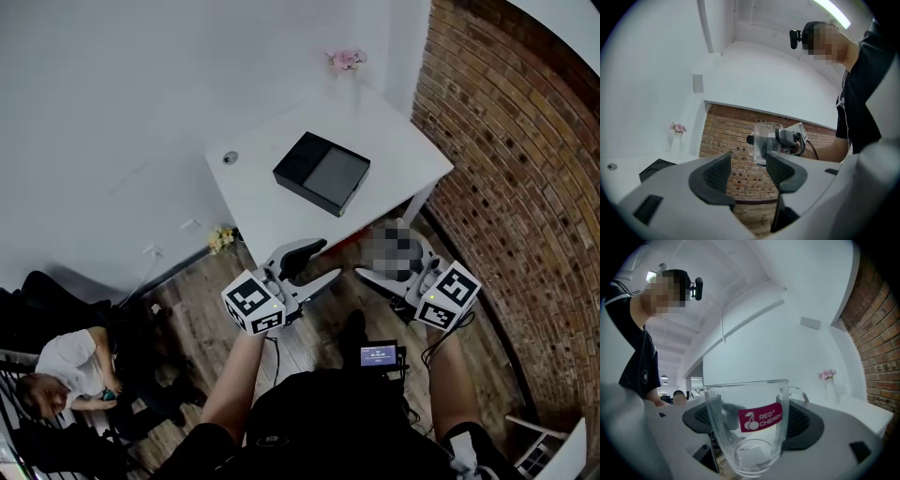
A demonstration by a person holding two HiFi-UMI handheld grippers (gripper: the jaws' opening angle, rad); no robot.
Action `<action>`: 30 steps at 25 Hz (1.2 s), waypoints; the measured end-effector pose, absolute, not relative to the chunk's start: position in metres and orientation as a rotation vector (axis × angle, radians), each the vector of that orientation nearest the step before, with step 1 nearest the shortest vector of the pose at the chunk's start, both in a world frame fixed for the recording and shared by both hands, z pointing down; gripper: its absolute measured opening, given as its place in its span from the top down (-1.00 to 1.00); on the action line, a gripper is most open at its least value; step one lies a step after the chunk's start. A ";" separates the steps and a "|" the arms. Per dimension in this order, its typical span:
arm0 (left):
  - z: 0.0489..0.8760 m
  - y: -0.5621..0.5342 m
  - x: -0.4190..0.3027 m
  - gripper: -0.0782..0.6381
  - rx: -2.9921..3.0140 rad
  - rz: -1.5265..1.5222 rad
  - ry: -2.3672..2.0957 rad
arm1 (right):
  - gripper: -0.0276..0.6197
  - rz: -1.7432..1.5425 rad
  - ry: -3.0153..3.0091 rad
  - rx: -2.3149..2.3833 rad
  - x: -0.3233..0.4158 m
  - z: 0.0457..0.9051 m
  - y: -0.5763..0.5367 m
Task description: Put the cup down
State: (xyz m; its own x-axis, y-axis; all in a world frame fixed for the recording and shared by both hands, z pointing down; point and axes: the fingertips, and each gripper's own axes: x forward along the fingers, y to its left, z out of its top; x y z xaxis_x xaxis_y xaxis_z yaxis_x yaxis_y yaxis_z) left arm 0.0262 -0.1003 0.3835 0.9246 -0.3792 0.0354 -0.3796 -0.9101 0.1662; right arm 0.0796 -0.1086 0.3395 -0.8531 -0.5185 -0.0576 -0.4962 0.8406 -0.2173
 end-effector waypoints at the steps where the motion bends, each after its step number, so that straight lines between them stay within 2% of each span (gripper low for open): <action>1: 0.383 -0.110 0.030 0.14 2.912 0.006 -0.586 | -0.34 -0.298 2.908 -0.792 0.083 0.340 -0.119; 9: 0.384 -0.187 0.061 0.03 2.885 0.046 -0.679 | -0.34 -0.362 2.879 -0.689 0.113 0.338 -0.193; 17: 0.378 -0.237 0.082 0.00 2.866 0.040 -0.769 | -0.34 -0.381 2.874 -0.591 0.135 0.337 -0.242; 30: 0.378 -0.254 0.068 0.00 2.844 0.031 -0.859 | -0.34 -0.407 2.935 -0.478 0.112 0.346 -0.262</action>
